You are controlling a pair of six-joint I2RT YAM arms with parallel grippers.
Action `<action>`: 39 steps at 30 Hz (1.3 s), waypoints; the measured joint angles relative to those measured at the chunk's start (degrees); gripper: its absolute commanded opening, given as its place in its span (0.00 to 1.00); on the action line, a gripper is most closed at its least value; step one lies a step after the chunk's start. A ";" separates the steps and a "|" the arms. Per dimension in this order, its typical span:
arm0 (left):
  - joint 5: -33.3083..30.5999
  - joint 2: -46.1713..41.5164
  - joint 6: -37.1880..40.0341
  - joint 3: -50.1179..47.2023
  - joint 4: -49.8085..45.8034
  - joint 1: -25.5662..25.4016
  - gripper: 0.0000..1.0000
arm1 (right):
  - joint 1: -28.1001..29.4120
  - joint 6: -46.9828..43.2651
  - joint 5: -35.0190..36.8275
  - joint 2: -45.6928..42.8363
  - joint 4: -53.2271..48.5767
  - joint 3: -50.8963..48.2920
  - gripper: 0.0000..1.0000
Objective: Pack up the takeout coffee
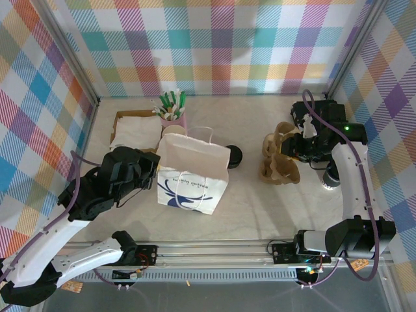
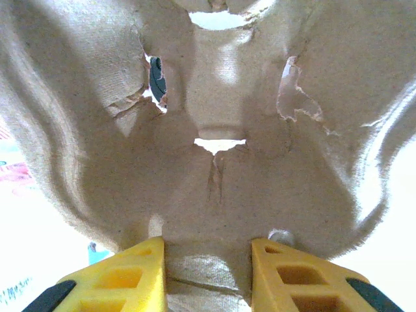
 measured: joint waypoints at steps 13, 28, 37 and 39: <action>-0.94 13.03 42.21 37.48 -22.05 -0.02 0.71 | 1.09 0.07 -1.27 0.33 0.04 0.00 0.32; 8.94 56.48 93.33 64.15 -39.34 2.36 0.68 | 5.51 2.40 -5.22 0.31 0.31 -0.76 0.33; 12.02 53.35 97.04 64.63 -42.38 7.41 0.68 | 6.73 3.06 -6.51 -0.17 0.70 -1.86 0.33; 12.83 53.29 97.44 64.02 -43.01 7.37 0.68 | 6.84 3.06 -6.73 -0.17 0.70 -1.86 0.33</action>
